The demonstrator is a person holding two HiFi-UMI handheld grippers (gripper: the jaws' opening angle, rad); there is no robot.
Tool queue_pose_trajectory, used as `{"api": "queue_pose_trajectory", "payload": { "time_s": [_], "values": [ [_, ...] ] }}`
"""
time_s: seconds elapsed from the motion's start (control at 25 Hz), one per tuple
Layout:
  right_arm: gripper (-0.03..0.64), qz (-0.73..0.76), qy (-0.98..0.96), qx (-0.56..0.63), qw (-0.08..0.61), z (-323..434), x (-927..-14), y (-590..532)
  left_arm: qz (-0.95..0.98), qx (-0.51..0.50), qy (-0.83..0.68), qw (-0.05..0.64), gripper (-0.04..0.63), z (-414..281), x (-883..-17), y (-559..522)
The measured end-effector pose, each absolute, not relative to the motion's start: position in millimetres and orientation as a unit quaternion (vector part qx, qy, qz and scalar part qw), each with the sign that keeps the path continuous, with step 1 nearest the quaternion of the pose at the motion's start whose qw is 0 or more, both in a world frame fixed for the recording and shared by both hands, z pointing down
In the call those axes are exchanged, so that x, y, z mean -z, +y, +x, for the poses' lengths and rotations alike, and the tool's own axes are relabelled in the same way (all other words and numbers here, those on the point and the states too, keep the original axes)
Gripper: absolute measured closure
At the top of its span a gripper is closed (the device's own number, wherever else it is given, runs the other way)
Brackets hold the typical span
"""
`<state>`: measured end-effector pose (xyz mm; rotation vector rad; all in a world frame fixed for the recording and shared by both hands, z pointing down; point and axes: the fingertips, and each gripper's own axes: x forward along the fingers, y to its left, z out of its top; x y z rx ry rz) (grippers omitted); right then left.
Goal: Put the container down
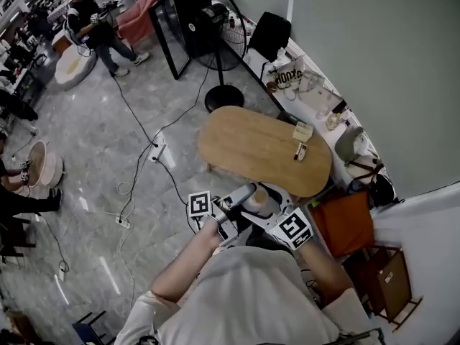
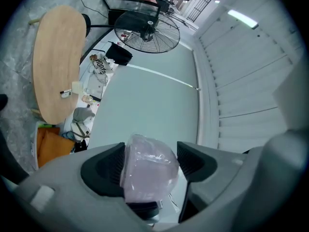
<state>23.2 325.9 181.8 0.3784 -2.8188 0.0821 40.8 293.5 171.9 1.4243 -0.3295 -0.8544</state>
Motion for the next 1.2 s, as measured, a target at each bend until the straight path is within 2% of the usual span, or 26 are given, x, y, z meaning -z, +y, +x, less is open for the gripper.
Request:
{"api": "queue_pose_trajectory", "payload": {
  "time_s": [0.72,1.2],
  "values": [
    [0.230,0.074,-0.986,-0.044,0.146,44,-208,175,0.615,0.400,-0.192,0.652,0.255,59,-199,139],
    [0.230,0.097,-0.977,-0.098,0.163,12,-262,105,0.591,0.367,-0.173,0.698,0.255,30,-256,70]
  ]
}}
